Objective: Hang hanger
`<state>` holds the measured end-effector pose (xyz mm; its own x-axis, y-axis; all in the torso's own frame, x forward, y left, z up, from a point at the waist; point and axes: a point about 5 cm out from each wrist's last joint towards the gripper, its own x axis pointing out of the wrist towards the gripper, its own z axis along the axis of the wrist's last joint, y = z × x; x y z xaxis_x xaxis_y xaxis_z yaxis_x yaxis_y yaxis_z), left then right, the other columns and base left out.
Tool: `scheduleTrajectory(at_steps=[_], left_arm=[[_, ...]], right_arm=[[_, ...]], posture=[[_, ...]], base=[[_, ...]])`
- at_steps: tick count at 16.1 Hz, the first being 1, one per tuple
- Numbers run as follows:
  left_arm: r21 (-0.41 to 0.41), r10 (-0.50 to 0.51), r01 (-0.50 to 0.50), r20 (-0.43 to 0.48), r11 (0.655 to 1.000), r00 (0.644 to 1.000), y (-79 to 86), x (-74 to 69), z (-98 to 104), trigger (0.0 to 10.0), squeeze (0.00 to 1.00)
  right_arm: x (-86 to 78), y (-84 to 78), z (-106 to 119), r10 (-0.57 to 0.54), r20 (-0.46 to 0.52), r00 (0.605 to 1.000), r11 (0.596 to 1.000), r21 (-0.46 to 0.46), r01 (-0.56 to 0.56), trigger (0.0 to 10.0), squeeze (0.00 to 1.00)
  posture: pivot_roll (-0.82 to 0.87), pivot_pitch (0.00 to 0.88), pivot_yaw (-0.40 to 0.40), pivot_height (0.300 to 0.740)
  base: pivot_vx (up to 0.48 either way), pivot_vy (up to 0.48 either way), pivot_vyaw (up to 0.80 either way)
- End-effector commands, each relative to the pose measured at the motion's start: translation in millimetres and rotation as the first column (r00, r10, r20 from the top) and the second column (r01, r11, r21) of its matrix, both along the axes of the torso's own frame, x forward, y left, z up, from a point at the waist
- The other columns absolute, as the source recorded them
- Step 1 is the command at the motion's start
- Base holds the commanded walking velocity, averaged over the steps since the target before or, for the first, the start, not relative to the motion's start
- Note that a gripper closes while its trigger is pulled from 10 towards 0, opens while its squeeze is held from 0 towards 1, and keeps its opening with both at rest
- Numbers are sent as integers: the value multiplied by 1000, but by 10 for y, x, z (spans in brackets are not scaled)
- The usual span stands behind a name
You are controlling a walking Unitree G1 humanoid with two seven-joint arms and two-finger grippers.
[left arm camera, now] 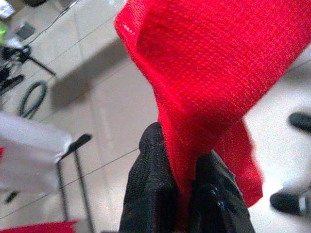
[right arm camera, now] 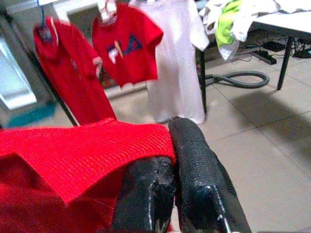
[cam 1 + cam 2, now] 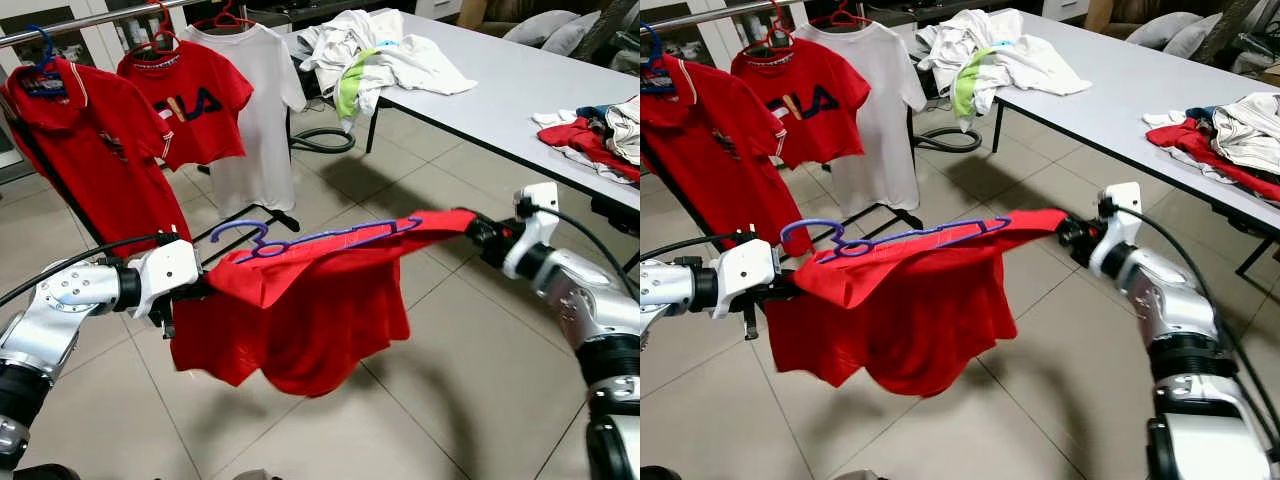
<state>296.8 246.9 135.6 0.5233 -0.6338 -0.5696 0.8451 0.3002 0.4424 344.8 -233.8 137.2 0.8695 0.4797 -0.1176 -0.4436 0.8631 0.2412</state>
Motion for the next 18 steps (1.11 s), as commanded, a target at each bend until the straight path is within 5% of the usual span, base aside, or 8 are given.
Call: scheduleTrajectory(at_steps=[1,5,10,14,18], left_arm=[[113,138,-132,-43,985,990,339,-51,-80,0,0],[116,87,-82,-42,990,995,229,-71,-129,0,0],[214,203,-220,100,952,974,257,96,-104,0,0],[142,310,-352,249,925,917,219,240,-16,0,0],[25,284,-323,417,946,864,-22,339,94,0,0]], right_arm=[[-32,-354,168,-195,45,980,980,48,193,0,0],[12,-198,231,-225,41,974,966,144,217,0,0],[-7,22,270,-162,40,986,976,156,154,0,0],[-57,131,247,-132,28,991,979,158,126,0,0],[-127,209,168,-114,3,993,982,152,112,0,0]], posture=[[-34,0,32,740],[-34,0,30,740],[-32,0,26,740],[-32,0,28,740],[-32,0,33,740]], base=[[0,0,0],[0,0,0],[0,0,0],[0,0,0],[0,0,0]])
